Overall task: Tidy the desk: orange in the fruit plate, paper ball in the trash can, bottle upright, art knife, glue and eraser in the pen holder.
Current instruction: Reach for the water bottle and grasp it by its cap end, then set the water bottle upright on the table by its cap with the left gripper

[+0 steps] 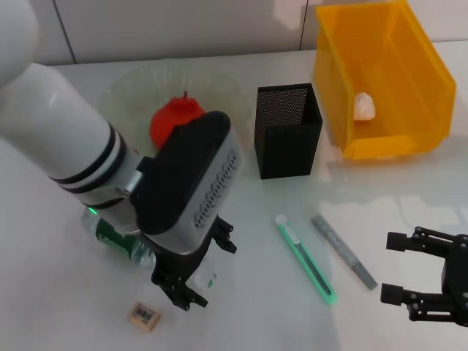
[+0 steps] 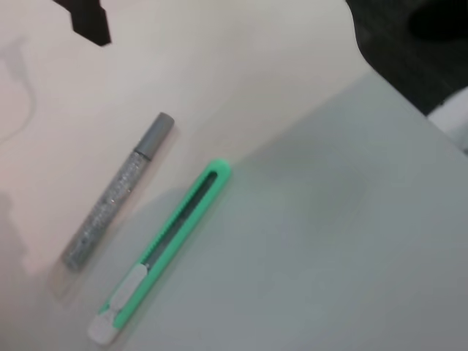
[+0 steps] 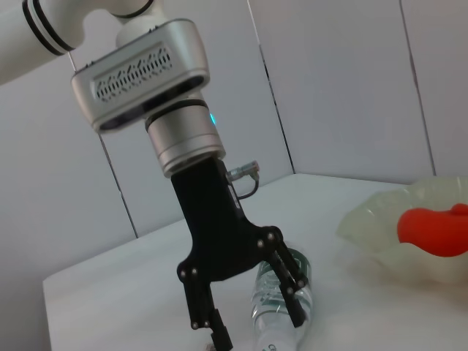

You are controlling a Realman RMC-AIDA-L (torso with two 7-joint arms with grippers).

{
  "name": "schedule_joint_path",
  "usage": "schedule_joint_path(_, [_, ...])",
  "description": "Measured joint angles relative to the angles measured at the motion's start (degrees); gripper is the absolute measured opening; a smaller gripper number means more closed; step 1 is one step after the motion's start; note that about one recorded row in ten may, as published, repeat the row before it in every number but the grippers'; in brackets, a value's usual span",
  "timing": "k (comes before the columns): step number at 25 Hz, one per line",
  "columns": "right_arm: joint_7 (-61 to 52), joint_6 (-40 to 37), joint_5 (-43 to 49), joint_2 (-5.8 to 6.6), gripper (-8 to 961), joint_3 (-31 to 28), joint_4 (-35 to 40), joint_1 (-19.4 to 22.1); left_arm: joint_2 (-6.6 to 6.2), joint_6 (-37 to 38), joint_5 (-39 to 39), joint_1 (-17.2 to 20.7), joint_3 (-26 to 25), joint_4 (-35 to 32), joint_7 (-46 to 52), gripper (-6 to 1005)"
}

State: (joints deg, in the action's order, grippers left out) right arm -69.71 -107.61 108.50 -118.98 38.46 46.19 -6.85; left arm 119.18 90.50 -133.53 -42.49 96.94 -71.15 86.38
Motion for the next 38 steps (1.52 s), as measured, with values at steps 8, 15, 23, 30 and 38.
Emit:
schedule_joint_path(8, [-0.2,-0.2,0.0,-0.08,839,0.0,-0.4,-0.1,0.00,-3.2,-3.7,-3.3,6.7,3.4,1.9,829])
schedule_joint_path(15, [-0.1,0.3,0.0,-0.11,838,-0.1,-1.5,-0.7,-0.01,-4.5,-4.2,-3.7,8.3,4.0,2.0,828])
schedule_joint_path(23, [-0.2,0.4,0.0,-0.11,838,-0.3,-1.6,-0.7,-0.01,-6.5,-4.2,-4.2,11.1,4.5,1.6,799])
schedule_joint_path(30, [-0.2,0.7,0.0,-0.08,838,-0.3,-2.5,-0.7,0.00,-7.7,-4.3,-4.7,12.1,4.7,1.7,574])
schedule_joint_path(38, [-0.1,1.3,-0.1,-0.02,838,-0.3,-2.9,-0.8,0.00,-5.3,-2.1,-4.9,9.3,3.4,2.0,445])
